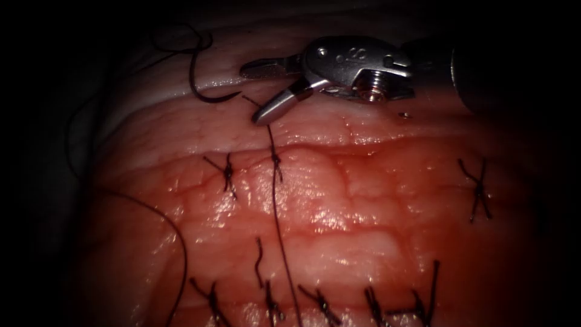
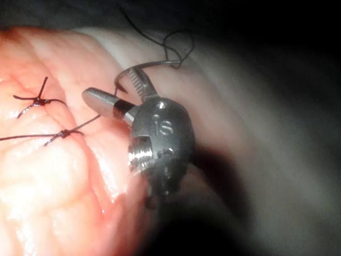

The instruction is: Wound Closure

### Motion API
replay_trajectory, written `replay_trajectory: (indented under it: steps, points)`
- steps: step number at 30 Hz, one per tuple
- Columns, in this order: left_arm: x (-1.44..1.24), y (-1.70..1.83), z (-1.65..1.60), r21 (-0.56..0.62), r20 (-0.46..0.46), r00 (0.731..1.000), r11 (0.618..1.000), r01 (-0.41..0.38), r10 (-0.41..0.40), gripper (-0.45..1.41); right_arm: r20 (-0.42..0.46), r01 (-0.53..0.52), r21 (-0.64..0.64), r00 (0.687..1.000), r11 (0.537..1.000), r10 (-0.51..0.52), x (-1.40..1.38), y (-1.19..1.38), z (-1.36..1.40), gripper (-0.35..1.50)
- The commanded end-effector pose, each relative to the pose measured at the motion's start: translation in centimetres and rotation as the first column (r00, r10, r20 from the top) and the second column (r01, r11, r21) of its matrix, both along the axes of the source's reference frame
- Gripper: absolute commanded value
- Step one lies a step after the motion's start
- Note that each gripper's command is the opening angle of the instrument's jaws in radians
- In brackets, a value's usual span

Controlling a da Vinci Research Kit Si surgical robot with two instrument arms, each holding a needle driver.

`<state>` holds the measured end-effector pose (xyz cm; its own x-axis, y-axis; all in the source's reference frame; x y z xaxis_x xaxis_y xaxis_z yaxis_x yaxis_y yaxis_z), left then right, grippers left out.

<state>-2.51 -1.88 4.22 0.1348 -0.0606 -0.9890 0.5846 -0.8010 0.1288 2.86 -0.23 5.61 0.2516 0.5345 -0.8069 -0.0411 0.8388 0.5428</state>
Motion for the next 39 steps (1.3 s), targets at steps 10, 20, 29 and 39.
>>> replay_trajectory:
  steps: [10,20,29,39]
  points:
    - [0.28,1.48,-0.42,-0.116,0.038,0.982,0.975,0.19,-0.187,-0.45,-0.041,-0.147,-0.063,0.989,0.987,0.145,-0.46,-0.13,-0.41,0.97]
    - [0.49,2.47,-0.14,-0.094,0.064,0.937,0.933,0.348,-0.343,-0.45,-0.149,-0.248,-0.06,0.96,0.967,0.237,-0.26,-0.74,-0.64,-0.35]
    - [0.66,2.91,0.41,-0.145,0.017,0.875,0.865,0.481,-0.484,-0.45,-0.256,-0.234,-0.039,0.942,0.971,0.217,0.07,-1.15,-0.49,-0.35]
    - [1.05,2.94,1.36,-0.17,-0.059,0.827,0.822,0.544,-0.56,-0.45,-0.429,-0.287,0.094,0.852,0.953,0.299,0.09,-1.26,-0.59,-0.35]
